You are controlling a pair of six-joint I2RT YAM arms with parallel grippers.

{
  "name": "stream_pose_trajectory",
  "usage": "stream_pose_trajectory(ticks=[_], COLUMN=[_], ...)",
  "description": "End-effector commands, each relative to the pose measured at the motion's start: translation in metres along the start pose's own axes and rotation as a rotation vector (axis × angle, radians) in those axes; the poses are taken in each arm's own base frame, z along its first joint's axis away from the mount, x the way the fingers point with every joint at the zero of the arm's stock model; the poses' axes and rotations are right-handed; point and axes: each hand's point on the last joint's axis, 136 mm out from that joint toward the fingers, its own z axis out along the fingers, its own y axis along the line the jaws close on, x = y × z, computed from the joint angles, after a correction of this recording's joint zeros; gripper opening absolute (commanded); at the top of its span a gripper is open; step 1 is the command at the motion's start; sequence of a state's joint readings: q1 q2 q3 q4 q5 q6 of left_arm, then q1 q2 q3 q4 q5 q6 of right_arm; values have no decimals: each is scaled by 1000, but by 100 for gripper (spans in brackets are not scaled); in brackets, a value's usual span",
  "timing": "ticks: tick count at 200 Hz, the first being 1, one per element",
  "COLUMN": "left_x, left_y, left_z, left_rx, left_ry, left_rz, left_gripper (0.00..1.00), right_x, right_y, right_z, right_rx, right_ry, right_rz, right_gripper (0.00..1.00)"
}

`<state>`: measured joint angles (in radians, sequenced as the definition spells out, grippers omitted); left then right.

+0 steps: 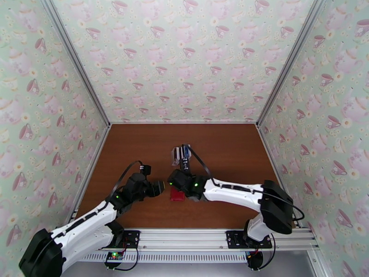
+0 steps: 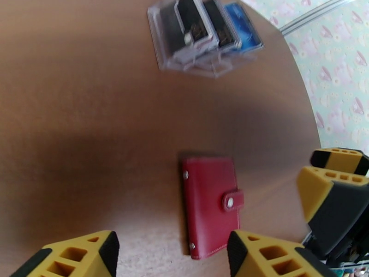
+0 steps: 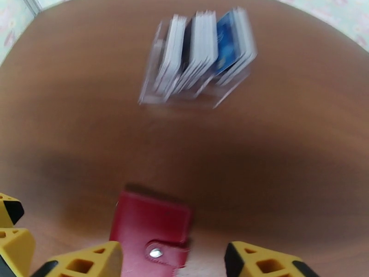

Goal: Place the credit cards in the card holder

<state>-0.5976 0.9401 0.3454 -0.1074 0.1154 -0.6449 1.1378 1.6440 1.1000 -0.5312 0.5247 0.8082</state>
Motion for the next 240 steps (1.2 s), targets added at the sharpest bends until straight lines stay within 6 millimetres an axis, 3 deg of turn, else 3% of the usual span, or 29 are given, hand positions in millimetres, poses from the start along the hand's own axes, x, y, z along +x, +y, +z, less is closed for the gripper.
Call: stream_pose_trajectory(ticks=[1,56,85,140,240], left_x=[9,27,34,46,53], left_y=[-10,-13,-9,-8,-14], left_z=[6,14,14,18,25], left_rx=[70,100,95,90,89], left_ry=[30,72,83,117,136], left_rz=[-23,-26,-27,-25,-4], left_gripper=[64,60,56,55,56], right_x=[10,37,45,54,59], right_y=[12,26,30,35,24], right_z=[8,24,29,35,41], right_rx=[-14,-18,-18,0,79], right_ry=[58,131,151,184,201], right_rz=[33,30,31,28,25], right_gripper=[55,46,45,44,44])
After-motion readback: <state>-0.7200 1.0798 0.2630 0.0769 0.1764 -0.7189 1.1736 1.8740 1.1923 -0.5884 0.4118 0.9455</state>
